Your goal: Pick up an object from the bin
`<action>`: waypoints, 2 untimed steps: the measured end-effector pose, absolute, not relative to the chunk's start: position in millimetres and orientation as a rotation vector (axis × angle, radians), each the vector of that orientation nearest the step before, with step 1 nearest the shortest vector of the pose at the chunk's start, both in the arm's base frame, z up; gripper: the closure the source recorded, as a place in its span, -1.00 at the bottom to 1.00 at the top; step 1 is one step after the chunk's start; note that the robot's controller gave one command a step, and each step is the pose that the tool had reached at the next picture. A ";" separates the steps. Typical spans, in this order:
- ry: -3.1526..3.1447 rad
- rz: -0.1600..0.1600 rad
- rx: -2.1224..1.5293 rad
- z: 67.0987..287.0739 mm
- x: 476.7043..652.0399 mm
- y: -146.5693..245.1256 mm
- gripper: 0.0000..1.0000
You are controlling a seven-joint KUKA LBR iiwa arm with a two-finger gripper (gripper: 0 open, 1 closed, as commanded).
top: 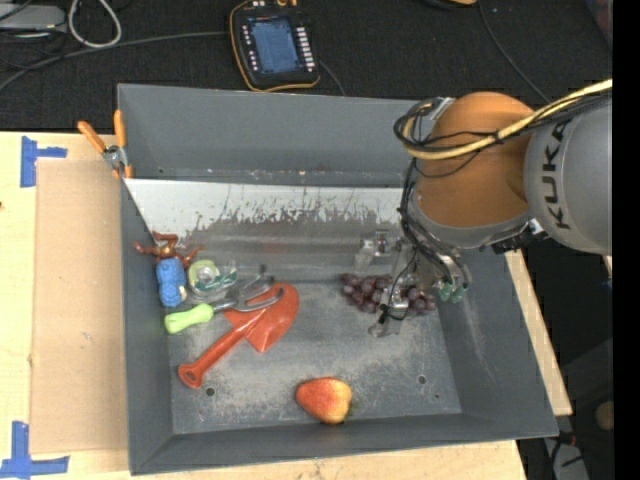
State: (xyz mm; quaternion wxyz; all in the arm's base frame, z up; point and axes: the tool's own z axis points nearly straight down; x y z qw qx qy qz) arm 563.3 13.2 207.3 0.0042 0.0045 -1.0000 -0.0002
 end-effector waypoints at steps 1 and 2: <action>-3.141 -0.001 0.013 210.6 565.0 13.0 -1.00; -3.145 -0.002 0.015 77.0 599.9 -61.8 -1.00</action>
Offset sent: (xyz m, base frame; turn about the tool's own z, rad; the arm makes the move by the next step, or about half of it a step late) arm 0.0353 -0.0785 -0.1373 -0.0011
